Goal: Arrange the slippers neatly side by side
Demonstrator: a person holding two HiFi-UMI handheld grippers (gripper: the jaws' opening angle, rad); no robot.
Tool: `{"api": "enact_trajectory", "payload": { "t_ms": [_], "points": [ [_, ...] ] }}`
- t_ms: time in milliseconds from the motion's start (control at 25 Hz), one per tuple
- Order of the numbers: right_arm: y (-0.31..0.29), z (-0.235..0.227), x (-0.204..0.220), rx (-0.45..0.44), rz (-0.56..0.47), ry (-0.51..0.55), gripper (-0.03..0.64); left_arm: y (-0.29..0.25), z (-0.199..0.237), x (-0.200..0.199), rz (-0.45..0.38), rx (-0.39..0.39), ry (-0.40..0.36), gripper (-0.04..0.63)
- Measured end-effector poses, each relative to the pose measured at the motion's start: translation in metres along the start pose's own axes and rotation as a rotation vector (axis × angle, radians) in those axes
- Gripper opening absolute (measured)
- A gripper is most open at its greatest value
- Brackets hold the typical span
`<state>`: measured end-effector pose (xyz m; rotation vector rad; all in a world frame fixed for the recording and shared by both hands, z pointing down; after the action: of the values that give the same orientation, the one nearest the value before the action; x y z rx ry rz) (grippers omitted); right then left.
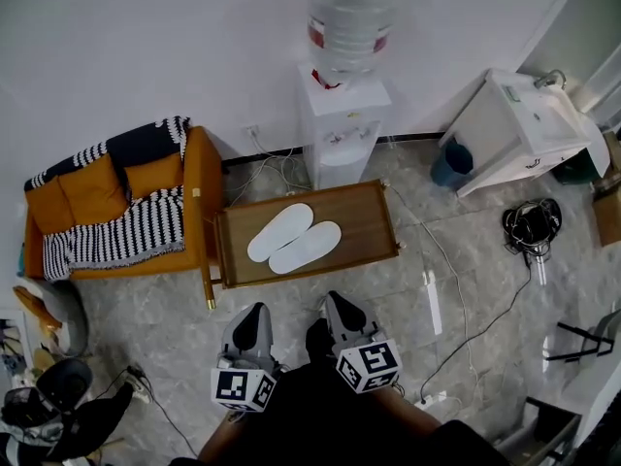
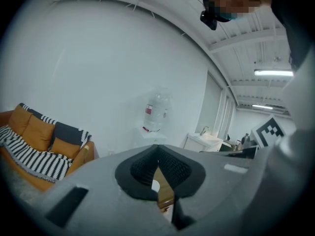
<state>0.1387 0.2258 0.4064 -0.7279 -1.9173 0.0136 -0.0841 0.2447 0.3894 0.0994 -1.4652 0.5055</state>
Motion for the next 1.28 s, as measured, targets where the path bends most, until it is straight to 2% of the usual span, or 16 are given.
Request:
{"api": "enact_trajectory", "payload": {
  "t_ms": [280,600,960,1160,1280],
  "points": [
    [-0.039,-0.052,-0.031,-0.032,0.052,-0.004,0.012,-0.06,-0.017,-0.018,-0.007,-0.038,-0.012,0.012],
    [-0.078,-0.08,-0.031,-0.034,0.112,-0.06,0.012,-0.091,-0.02,-0.03,0.013,-0.061,-0.023,0.012],
    [-0.106,-0.085,-0.024,0.01,0.132,-0.116,0.012,-0.112,-0.003,-0.038,0.009,-0.01,-0.054,0.012],
    [-0.132,-0.091,-0.017,0.056,0.175,-0.188,0.012,-0.126,0.017,-0.047,0.003,0.011,-0.053,0.012],
    [-0.149,-0.094,-0.012,0.089,0.196,-0.18,0.012,-0.136,0.028,-0.048,0.006,0.029,-0.048,0.012]
  ]
}}
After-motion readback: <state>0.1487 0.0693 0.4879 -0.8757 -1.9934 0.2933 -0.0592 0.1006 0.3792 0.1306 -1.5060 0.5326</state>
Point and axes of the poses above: the fingertips, and each gripper's own axes: y backward along the fingers, z to its left, x out of its underside, the point moved 10 cm from there along y, backward along the fingers, and after that the axes turned 9 degrees about -y, right-handed, at the moved point
